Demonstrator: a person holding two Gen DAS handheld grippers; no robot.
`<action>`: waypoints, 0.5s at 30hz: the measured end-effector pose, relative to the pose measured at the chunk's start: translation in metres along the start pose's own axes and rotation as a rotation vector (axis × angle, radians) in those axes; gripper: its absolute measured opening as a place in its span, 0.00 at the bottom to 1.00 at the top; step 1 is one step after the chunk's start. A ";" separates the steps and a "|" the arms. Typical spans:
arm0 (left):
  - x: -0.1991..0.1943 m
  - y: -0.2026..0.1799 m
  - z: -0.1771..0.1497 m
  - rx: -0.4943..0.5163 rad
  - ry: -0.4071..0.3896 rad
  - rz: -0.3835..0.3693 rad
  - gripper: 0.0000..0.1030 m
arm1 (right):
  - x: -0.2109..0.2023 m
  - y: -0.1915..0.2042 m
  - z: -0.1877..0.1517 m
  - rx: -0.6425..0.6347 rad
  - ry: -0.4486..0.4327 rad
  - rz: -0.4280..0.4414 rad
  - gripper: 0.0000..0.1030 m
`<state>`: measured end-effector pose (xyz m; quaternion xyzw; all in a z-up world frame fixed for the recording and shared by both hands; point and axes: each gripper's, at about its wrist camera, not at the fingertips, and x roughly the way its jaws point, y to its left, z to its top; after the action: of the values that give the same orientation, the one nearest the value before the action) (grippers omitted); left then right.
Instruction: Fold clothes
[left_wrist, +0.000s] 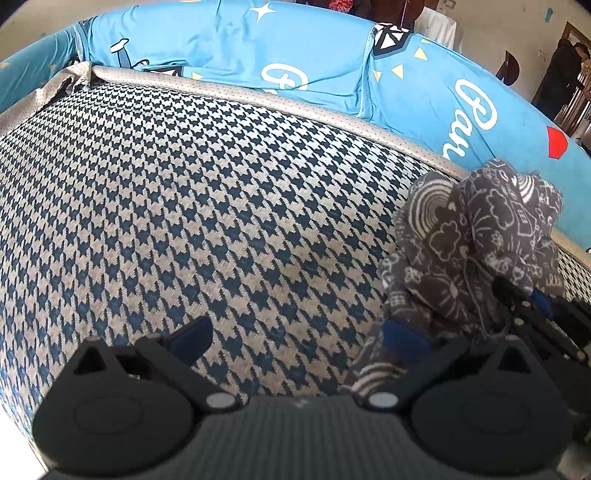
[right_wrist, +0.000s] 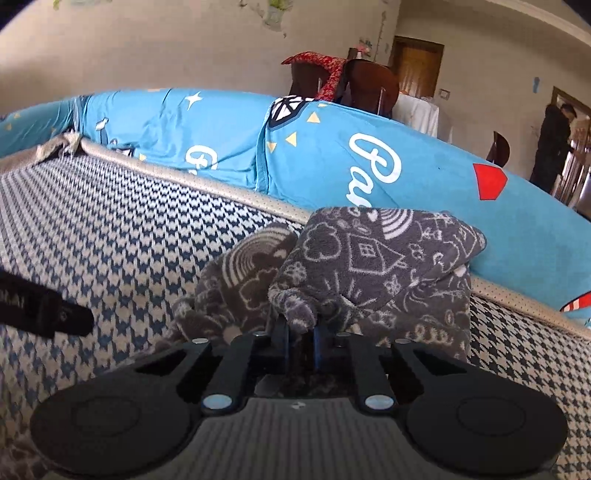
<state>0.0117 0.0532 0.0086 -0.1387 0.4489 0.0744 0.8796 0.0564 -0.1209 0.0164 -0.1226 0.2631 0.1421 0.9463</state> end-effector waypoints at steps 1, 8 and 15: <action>-0.002 0.000 0.001 -0.005 -0.006 0.000 1.00 | -0.002 -0.001 0.005 0.025 -0.020 0.009 0.12; -0.013 0.005 0.010 -0.030 -0.070 0.032 1.00 | -0.003 0.008 0.034 0.121 -0.131 0.129 0.13; -0.007 0.013 0.012 -0.040 -0.057 0.055 1.00 | 0.030 0.037 0.011 0.029 0.039 0.152 0.40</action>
<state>0.0134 0.0697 0.0188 -0.1417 0.4258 0.1113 0.8867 0.0738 -0.0774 0.0042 -0.0913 0.2920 0.2075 0.9292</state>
